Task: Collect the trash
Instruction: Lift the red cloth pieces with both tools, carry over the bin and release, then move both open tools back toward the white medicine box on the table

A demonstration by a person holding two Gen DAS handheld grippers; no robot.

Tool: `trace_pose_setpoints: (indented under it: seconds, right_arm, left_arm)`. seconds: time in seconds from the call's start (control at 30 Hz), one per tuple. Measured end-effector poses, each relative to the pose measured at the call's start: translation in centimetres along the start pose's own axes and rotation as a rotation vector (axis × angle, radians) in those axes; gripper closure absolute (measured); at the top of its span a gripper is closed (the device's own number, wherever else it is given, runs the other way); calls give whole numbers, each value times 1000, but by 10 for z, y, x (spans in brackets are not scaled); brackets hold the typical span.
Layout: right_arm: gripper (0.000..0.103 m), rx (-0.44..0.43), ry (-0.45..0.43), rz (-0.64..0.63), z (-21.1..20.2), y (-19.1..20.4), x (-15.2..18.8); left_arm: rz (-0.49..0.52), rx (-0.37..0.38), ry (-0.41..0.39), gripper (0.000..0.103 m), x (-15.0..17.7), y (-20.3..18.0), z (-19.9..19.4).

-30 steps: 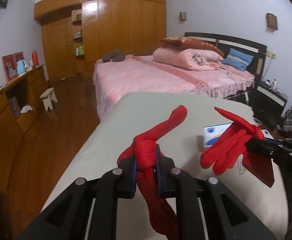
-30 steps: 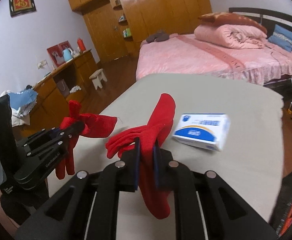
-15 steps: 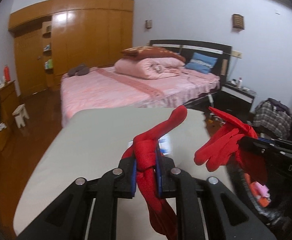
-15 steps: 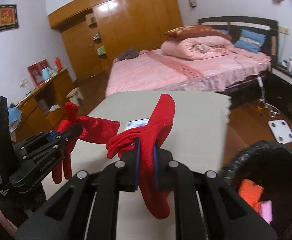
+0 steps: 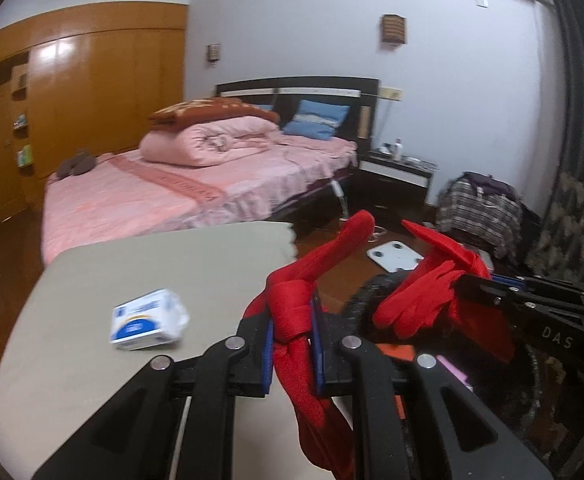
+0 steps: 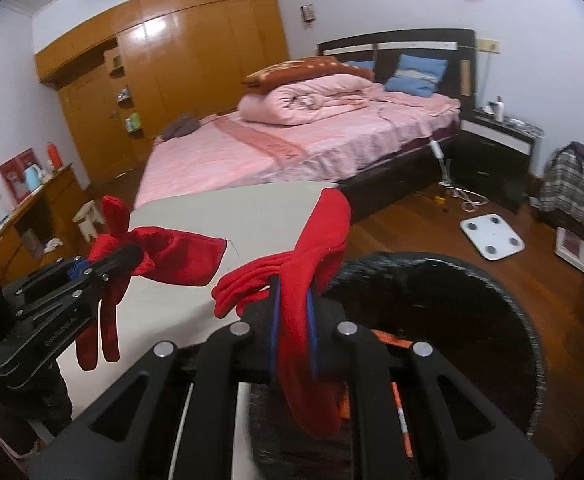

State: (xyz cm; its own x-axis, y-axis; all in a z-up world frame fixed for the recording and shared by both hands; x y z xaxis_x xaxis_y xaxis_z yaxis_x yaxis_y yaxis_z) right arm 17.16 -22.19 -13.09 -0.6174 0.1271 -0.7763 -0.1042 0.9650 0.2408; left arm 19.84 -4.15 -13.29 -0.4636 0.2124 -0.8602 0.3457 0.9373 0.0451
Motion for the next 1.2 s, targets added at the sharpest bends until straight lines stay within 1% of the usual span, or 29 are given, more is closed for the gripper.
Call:
trace_pose_setpoints:
  seconds: [0.3, 0.43, 0.53, 0.6, 0.63, 0.67, 0.7, 0.73, 0.77, 0.8, 0.83, 0.87, 0.9, 0.97, 1.0, 1.07, 1.2]
  right_arm:
    - [92, 92, -10, 65, -9, -66, 9]
    - [92, 120, -1, 80, -5, -83, 12]
    - [89, 139, 12, 87, 1, -98, 15]
    - [89, 157, 20, 89, 6, -107, 18]
    - [88, 164, 23, 90, 7, -108, 20]
    - [85, 176, 28, 92, 9, -113, 22]
    - [77, 188, 31, 95, 10, -117, 24]
    - [69, 195, 30, 98, 11, -121, 24]
    - [66, 204, 26, 103, 10, -125, 26]
    - [60, 209, 24, 106, 9, -126, 26]
    - [50, 217, 19, 112, 7, -129, 27]
    - [46, 228, 13, 119, 5, -132, 28]
    - [38, 234, 8, 122, 3, -132, 29]
    - [24, 247, -9, 127, -1, -131, 28]
    - [12, 259, -21, 127, -4, -130, 27]
    - [10, 262, -42, 124, -9, -123, 24]
    - [9, 229, -47, 131, -7, -103, 20]
  left_arm:
    - [61, 116, 8, 88, -12, -66, 29]
    - [74, 165, 23, 88, -13, -90, 47]
    - [76, 205, 31, 88, -13, -105, 60]
    - [81, 232, 31, 86, -11, -113, 67]
    - [84, 250, 34, 83, -9, -117, 72]
    - [84, 269, 40, 77, -7, -120, 75]
    - [83, 283, 49, 71, -5, -122, 79]
    - [82, 288, 54, 59, -3, -122, 82]
    - [81, 291, 56, 55, -1, -123, 83]
    - [80, 297, 60, 53, 1, -122, 84]
    - [78, 298, 63, 47, 2, -120, 84]
    - [75, 291, 65, 44, 3, -118, 85]
    - [68, 287, 65, 43, 3, -114, 84]
    - [57, 262, 59, 36, 4, -103, 80]
    - [56, 245, 53, 35, 3, -97, 78]
    - [47, 201, 38, 30, 4, -84, 70]
    - [26, 94, 16, 27, 8, -46, 51]
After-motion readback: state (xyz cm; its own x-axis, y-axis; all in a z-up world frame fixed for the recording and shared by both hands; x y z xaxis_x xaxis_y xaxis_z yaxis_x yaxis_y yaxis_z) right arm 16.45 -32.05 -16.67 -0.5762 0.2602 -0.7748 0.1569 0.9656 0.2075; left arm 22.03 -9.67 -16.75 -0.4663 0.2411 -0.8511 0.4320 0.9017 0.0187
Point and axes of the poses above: each gripper's, at about its wrist camera, not at the fingertips, and z roughly the way its jaws point, y to its left, x to its underside, the point moved 6 cm from there along z, roughly the way its jaws point, and after that the axes turned 6 degrees about z, right-handed, at the moved point
